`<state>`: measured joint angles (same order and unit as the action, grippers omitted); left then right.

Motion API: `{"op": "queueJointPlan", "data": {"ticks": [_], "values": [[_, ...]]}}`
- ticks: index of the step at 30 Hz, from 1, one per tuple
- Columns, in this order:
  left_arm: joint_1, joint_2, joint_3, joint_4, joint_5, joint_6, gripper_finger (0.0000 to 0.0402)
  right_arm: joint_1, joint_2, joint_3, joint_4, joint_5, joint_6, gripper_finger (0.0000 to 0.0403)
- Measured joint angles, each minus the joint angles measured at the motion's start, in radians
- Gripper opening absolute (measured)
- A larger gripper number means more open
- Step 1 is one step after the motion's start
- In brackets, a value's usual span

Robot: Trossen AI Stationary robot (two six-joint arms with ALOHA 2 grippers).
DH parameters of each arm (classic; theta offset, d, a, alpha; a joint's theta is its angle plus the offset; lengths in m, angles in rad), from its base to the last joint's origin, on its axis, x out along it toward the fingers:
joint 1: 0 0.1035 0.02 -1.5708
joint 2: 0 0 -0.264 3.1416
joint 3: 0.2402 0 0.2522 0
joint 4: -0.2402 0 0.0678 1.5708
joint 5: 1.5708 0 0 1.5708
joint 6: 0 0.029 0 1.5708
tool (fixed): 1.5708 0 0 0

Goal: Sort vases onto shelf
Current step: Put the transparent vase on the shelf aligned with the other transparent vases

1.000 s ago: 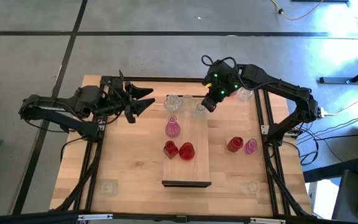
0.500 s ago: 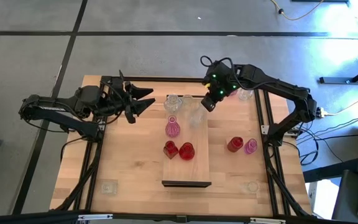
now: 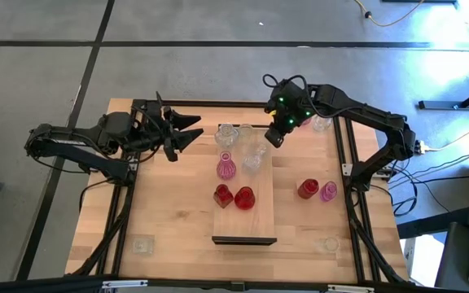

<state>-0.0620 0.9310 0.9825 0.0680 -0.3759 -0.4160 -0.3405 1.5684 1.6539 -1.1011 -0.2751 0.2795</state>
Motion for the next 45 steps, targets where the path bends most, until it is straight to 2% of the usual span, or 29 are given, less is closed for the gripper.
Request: {"op": "queueJointPlan", "data": {"ticks": [9, 14, 27, 34, 40, 45], "values": [[0.000, 0.000, 0.000, -0.011, 0.000, -0.001, 0.0274, 0.001, -0.002, -0.091, 0.008, -0.059, 0.008, 0.0152], [0.000, 0.000, 0.000, -0.011, 0.000, -0.001, 0.0274, 0.000, -0.020, -0.198, 0.132, -0.093, 0.048, 0.0180], [0.000, 0.000, 0.000, -0.013, 0.000, -0.003, 0.0274, 0.000, -0.043, -0.348, 0.344, -0.103, 0.127, 0.0157], [0.000, 0.000, 0.000, -0.014, 0.000, -0.004, 0.0274, 0.000, -0.043, -0.368, 0.354, -0.139, 0.136, 0.0141], [0.000, 0.000, 0.000, -0.014, -0.001, -0.004, 0.0274, 0.000, -0.043, -0.373, 0.348, -0.174, 0.136, 0.0108], [0.000, 0.000, 0.000, -0.014, -0.001, -0.004, 0.0274, 0.000, -0.043, -0.373, 0.342, -0.181, 0.136, 0.0062]]}}
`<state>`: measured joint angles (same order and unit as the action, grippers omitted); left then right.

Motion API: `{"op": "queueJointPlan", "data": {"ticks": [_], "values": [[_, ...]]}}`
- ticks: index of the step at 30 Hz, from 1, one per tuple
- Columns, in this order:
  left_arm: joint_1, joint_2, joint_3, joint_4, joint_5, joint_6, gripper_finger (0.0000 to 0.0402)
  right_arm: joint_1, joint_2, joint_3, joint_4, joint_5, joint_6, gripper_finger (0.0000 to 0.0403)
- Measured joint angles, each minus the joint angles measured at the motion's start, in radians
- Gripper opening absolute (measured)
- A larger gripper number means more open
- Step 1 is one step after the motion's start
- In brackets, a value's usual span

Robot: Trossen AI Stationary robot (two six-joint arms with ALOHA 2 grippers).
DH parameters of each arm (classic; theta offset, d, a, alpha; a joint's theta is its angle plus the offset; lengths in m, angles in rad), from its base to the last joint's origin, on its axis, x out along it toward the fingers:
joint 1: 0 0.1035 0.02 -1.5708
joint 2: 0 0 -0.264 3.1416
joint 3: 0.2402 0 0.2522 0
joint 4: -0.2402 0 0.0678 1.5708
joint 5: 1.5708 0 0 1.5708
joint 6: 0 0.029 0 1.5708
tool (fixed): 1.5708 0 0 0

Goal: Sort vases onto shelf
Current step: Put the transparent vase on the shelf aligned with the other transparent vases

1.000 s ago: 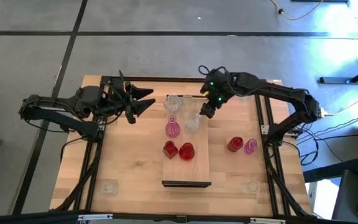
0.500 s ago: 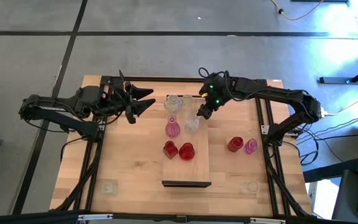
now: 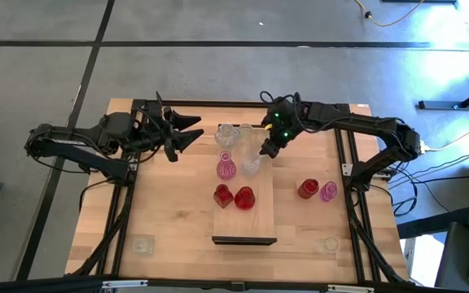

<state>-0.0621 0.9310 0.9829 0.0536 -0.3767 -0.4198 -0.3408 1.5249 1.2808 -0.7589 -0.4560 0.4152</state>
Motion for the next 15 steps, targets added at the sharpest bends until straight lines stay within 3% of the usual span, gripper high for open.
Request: {"op": "queueJointPlan", "data": {"ticks": [5, 15], "values": [[0.000, 0.000, 0.000, 0.000, 0.000, 0.000, 0.0274, 0.000, -0.001, 0.000, 0.008, -0.017, -0.011, 0.0010], [0.000, 0.000, 0.000, 0.000, 0.000, 0.000, 0.0274, 0.001, -0.019, 0.001, -0.094, 0.019, -0.081, 0.0004]]}}
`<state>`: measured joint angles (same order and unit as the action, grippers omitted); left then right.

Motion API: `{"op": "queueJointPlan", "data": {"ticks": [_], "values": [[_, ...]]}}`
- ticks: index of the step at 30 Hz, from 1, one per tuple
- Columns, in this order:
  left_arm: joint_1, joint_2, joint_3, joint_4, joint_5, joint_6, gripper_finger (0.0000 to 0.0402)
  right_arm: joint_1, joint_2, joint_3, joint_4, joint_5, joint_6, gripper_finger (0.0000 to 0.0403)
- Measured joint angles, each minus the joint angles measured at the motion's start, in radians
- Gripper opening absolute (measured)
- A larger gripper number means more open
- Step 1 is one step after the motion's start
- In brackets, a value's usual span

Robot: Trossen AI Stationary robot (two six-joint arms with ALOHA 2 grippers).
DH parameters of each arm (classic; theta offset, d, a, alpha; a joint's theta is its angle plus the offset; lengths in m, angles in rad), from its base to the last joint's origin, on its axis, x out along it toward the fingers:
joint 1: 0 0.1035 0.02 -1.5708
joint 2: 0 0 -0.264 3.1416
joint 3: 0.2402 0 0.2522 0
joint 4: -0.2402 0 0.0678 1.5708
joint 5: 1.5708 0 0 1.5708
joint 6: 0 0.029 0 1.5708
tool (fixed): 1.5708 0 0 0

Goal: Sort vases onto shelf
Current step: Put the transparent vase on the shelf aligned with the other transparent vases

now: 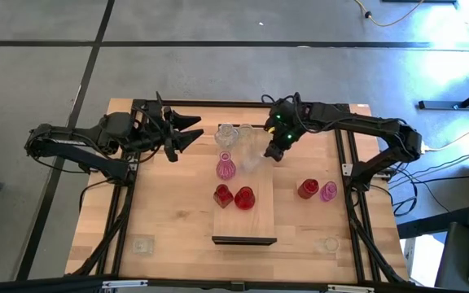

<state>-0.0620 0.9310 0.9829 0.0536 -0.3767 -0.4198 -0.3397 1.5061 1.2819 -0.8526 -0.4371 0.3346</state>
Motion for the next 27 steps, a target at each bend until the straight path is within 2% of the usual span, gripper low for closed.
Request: {"op": "queueJointPlan", "data": {"ticks": [4, 8, 14, 20, 23, 27], "values": [[0.000, 0.000, 0.000, 0.000, 0.000, 0.000, 0.0274, -0.001, -0.034, -0.002, -0.054, 0.072, -0.032, 0.0001], [0.001, 0.000, 0.000, 0.000, 0.000, 0.002, 0.0274, -0.001, -0.071, -0.002, -0.058, 0.086, -0.035, 0.0000], [0.001, 0.000, 0.000, 0.000, -0.008, 0.003, 0.0274, -0.001, -0.091, -0.002, -0.058, 0.075, -0.035, 0.0000], [0.001, 0.000, 0.000, 0.000, -0.008, 0.002, 0.0274, -0.001, -0.091, 0.000, -0.063, 0.017, -0.034, 0.0000], [0.001, 0.000, 0.000, 0.000, -0.008, 0.002, 0.0274, -0.001, -0.094, 0.041, -0.129, 0.023, -0.068, 0.0000], [0.001, 0.000, 0.000, 0.000, -0.008, 0.002, 0.0274, -0.001, -0.096, 0.148, -0.256, 0.092, -0.133, 0.0000]]}}
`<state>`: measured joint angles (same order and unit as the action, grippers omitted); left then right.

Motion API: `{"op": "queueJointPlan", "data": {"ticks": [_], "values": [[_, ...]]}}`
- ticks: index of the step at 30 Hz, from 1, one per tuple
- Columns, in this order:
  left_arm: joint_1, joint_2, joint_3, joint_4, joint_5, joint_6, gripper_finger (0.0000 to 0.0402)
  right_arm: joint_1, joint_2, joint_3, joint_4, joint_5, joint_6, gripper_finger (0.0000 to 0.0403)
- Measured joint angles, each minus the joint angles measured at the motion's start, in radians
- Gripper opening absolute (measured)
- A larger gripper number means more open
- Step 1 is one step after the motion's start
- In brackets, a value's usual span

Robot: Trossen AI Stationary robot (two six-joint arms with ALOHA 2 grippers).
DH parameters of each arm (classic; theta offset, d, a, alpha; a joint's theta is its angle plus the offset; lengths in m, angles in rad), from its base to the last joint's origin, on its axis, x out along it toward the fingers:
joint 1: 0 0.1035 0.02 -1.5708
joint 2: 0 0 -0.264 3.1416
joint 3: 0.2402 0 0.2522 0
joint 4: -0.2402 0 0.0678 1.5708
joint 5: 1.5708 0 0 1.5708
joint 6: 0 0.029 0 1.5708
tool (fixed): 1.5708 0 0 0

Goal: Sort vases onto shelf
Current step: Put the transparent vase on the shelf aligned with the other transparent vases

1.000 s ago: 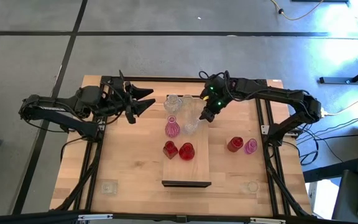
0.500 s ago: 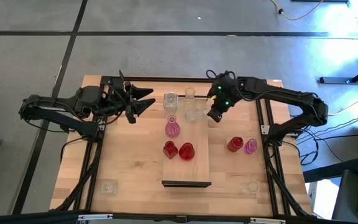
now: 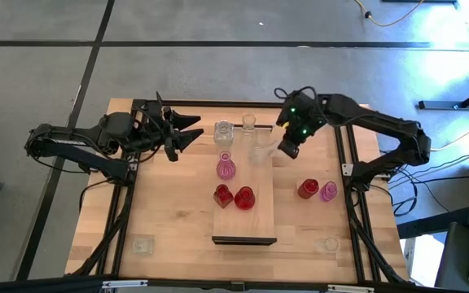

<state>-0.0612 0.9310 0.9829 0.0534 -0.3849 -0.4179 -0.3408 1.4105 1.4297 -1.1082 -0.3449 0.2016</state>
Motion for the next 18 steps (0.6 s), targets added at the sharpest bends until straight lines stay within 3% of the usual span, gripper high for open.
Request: {"op": "queueJointPlan", "data": {"ticks": [9, 18], "values": [[0.000, 0.000, 0.000, 0.000, 0.000, 0.006, 0.0274, 0.001, 0.022, 0.243, -0.130, 0.137, -0.090, 0.0001], [0.000, 0.000, 0.000, 0.001, -0.017, 0.008, 0.0274, 0.001, 0.040, 0.245, -0.176, 0.152, -0.096, 0.0001]]}}
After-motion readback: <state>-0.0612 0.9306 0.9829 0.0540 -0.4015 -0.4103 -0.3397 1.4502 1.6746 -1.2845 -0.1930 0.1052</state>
